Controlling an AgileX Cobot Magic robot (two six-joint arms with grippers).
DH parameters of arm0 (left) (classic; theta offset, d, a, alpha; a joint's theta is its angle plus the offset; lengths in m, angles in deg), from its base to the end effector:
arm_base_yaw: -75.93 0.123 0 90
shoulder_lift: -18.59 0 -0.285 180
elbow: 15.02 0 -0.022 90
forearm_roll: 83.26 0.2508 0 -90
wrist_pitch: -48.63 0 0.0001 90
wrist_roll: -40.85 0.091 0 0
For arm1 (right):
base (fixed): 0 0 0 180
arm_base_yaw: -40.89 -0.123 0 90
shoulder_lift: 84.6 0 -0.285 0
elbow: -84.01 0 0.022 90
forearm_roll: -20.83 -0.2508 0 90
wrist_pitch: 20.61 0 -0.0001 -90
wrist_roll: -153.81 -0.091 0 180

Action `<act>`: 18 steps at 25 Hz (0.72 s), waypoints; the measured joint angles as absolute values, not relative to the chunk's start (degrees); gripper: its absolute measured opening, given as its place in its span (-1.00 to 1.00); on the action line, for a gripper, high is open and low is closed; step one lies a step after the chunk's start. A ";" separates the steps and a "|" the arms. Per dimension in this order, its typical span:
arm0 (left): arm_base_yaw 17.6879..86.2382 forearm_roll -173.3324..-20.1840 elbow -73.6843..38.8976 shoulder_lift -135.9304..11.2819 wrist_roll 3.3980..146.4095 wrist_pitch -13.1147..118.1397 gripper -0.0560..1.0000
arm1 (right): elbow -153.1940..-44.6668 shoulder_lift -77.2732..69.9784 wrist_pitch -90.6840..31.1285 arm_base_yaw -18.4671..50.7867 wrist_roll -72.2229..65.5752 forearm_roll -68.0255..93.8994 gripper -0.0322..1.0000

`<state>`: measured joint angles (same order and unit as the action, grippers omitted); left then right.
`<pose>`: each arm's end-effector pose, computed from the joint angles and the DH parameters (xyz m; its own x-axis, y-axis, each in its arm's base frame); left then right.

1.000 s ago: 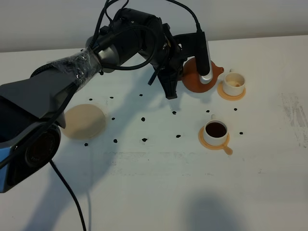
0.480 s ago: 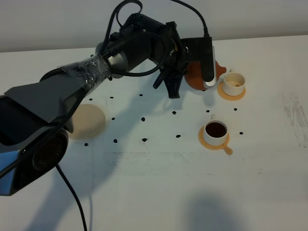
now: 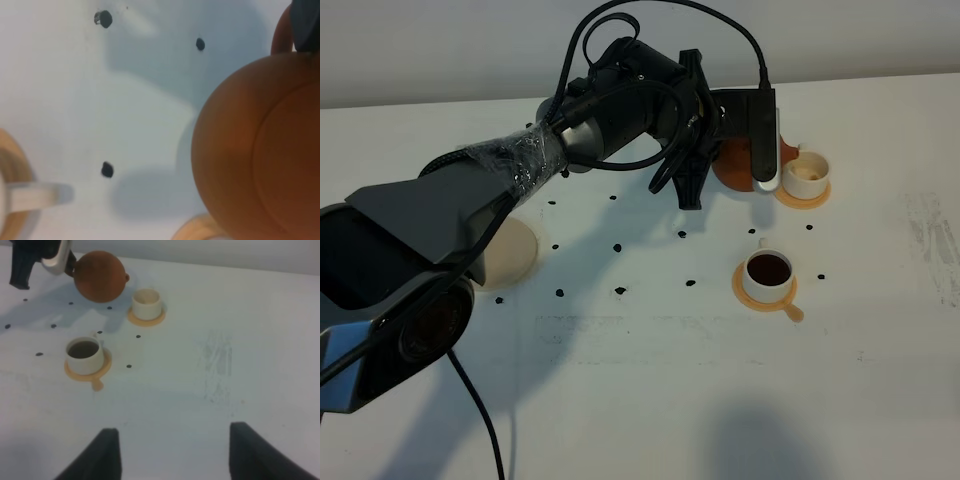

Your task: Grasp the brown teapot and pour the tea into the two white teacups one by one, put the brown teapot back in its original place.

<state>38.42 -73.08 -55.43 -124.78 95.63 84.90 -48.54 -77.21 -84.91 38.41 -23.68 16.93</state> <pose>0.4323 -0.3198 0.1901 0.2202 0.9483 -0.2288 0.7818 -0.0313 0.6227 -0.0112 0.0051 0.2778 -0.4843 -0.0352 -0.8742 -0.1036 0.9945 0.0173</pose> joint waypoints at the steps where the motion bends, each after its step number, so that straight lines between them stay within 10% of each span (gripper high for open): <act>1: 38.42 -72.31 -55.43 -124.78 94.61 84.90 -0.67 | -48.54 -77.21 -84.91 38.41 -23.68 16.93 -0.04; 18: 37.75 -69.07 -55.43 -124.78 88.31 84.06 -0.67 | -48.54 -77.21 -84.91 38.41 -23.68 16.93 -0.04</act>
